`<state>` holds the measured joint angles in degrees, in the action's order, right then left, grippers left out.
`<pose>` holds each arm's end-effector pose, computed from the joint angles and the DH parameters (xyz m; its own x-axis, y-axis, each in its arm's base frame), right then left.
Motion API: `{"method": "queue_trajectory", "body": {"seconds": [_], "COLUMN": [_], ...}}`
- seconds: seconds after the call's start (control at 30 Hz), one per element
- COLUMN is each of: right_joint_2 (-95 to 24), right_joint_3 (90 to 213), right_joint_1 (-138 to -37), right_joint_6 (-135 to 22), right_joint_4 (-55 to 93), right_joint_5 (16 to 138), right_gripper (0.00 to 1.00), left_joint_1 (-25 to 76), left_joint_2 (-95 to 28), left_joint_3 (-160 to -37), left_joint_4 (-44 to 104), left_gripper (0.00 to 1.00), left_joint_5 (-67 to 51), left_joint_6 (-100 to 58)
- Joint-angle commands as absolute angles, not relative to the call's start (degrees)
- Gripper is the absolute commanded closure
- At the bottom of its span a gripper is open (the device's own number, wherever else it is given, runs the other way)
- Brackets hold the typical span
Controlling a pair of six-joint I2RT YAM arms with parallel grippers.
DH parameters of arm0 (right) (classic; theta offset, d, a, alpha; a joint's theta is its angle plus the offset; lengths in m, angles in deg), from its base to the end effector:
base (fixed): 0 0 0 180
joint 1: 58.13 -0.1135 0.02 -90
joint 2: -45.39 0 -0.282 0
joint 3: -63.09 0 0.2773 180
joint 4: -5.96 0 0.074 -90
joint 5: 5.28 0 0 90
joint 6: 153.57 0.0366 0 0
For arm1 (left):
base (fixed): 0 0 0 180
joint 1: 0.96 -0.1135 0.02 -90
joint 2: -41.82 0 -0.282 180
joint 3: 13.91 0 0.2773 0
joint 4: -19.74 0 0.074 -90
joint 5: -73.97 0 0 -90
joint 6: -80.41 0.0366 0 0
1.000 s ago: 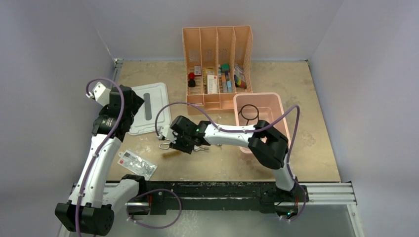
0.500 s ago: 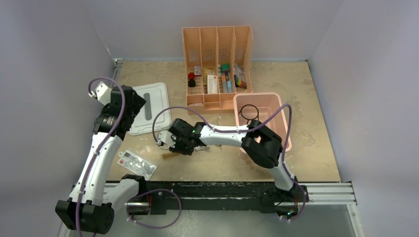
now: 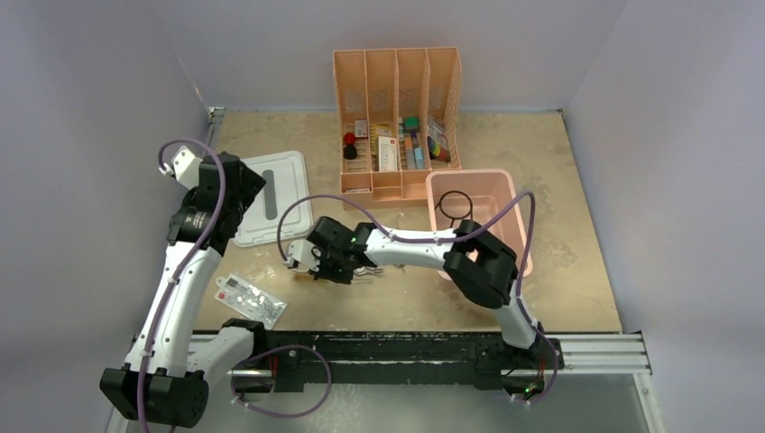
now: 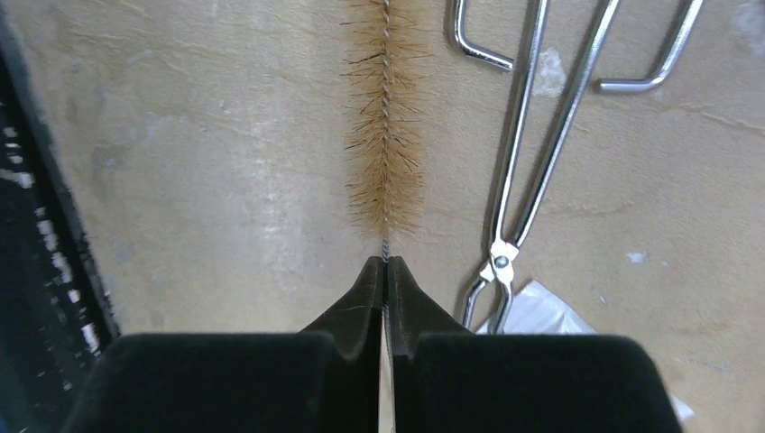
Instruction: Organize the chemistry lab equipment
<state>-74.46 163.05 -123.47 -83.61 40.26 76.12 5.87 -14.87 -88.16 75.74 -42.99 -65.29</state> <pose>0.1976 0.4436 0.1744 0.0026 -0.8065 -0.5912 -0.9944 0.0603 -0.0866 0.2135 -0.0089 0.3665 -0.1442 -0.7243 -0.6742 -0.6489 0.5836 -0.4882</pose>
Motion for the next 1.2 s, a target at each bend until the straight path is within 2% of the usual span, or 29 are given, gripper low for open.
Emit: {"method": "queue_trajectory", "body": {"seconds": [0.0, 0.33, 0.43, 0.53, 0.83, 1.03, 1.17], "right_joint_2": [-64.2, -47.3, -43.8, -40.7, -31.2, -28.2, -26.8], "right_joint_3": [163.4, 159.1, 162.8, 166.2, 164.0, 162.0, 157.9], "right_joint_1": [-123.8, -121.8, -119.2, -114.5, -98.8, -87.5, -82.0], "right_joint_6": [-80.4, -71.9, -67.5, -60.4, -44.1, -39.2, -40.3], "right_joint_4": [40.3, 36.2, 41.4, 47.0, 60.6, 69.5, 68.9], "right_joint_5": [73.4, 80.3, 86.0, 90.3, 106.3, 111.1, 109.7], "right_gripper": [1.00, 1.00, 1.00, 1.00, 1.00, 1.00, 1.00], "left_joint_1": [5.9, 5.9, 5.9, 5.9, 5.9, 5.9, 5.9], "left_joint_2": [-14.2, -13.3, -12.7, -12.6, -13.9, -15.0, -16.0], "left_joint_3": [-93.0, -97.3, -96.6, -94.5, -90.2, -89.2, -88.9], "left_joint_4": [74.7, 74.8, 73.6, 71.1, 66.1, 64.8, 63.8], "left_gripper": [0.18, 0.18, 0.18, 0.18, 0.20, 0.20, 0.20], "left_joint_5": [-43.7, -45.0, -44.8, -42.5, -35.8, -34.6, -33.9], "left_joint_6": [-63.1, -62.6, -63.3, -63.7, -64.2, -64.0, -63.8]}}
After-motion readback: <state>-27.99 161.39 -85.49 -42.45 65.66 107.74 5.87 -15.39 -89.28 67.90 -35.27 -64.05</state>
